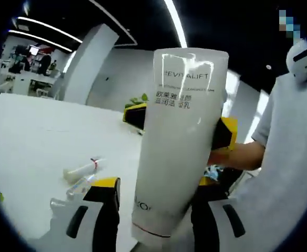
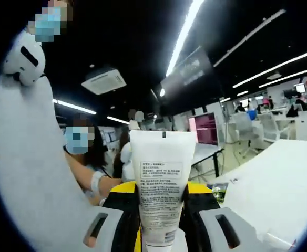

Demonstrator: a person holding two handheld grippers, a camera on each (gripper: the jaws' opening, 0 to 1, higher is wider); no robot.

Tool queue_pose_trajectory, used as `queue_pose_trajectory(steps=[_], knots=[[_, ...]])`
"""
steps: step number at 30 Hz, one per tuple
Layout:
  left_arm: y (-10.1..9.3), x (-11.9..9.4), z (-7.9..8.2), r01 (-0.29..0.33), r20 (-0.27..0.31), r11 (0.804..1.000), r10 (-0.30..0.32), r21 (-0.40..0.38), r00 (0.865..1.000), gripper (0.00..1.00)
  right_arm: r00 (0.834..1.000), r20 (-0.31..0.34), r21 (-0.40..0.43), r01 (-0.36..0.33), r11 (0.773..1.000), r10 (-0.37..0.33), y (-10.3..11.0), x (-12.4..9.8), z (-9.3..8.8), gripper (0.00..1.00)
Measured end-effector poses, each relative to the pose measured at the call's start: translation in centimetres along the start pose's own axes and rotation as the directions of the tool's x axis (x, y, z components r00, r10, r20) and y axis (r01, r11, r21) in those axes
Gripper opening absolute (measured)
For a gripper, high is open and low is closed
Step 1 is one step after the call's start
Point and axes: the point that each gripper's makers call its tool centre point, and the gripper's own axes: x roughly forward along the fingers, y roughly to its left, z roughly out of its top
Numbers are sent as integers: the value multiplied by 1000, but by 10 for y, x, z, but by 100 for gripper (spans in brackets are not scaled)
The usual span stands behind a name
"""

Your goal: Arrange the skincare products in the storage area until every visible bottle or jar stands upright without overlapping.

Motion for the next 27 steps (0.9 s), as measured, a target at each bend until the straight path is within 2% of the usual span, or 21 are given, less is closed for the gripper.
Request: queue_pose_trajectory(steps=[2,3,5,6,8,9,10,12,13,14,16,19,20,22,24,25,26,27], knots=[[-14,2,-1,71,1,997,-71,-6,998,46,998,8,11,-56,998,56,7,-1,1,26],[-15,3,-1,71,0,997,-71,-6,997,45,997,8,20,-73,997,73,10,-2,1,26],[-27,3,-3,133,-5,991,-133,2,991,38,997,12,27,-77,997,77,8,-2,1,26],[-21,4,1,100,2,993,-101,54,995,36,995,8,55,-97,994,97,10,-3,-1,26],[-16,3,3,54,2,990,-55,131,998,31,998,4,77,-69,995,69,3,-4,-4,27],[-12,4,0,33,-24,995,-31,94,999,31,998,11,80,-67,995,67,2,-4,-4,28],[-10,5,2,24,-20,997,-23,76,1000,30,999,22,84,-44,995,42,-3,-5,-4,28],[-7,5,5,9,-1,997,-9,80,1000,30,998,62,101,-24,995,17,-6,-4,0,28],[-8,6,7,13,-1,997,-13,78,1000,29,997,76,112,-35,993,27,-6,-4,1,29],[-6,7,9,-14,5,996,14,84,1000,29,996,84,116,-25,993,15,-9,-3,2,29],[-2,8,10,-34,10,996,33,78,999,28,996,94,128,-9,992,-3,-12,-1,3,29],[9,6,9,-95,10,992,94,77,995,27,995,85,151,40,988,-54,-21,2,1,29],[19,3,8,-150,1,985,150,88,989,27,993,68,156,86,984,-98,-27,3,-2,29],[27,-1,7,-186,-3,978,187,90,982,27,986,53,169,144,975,-155,-34,5,-5,29],[38,-6,6,-250,-20,962,254,113,967,27,974,37,157,215,964,-223,-40,7,-8,28],[40,-7,6,-265,-23,957,269,117,963,27,973,36,155,221,963,-229,-40,8,-8,28],[45,-9,6,-293,-25,947,299,133,954,27,963,28,158,259,953,-267,-43,9,-8,27],[51,-12,6,-339,-31,931,346,139,938,27,952,18,162,298,941,-305,-47,9,-9,26]])
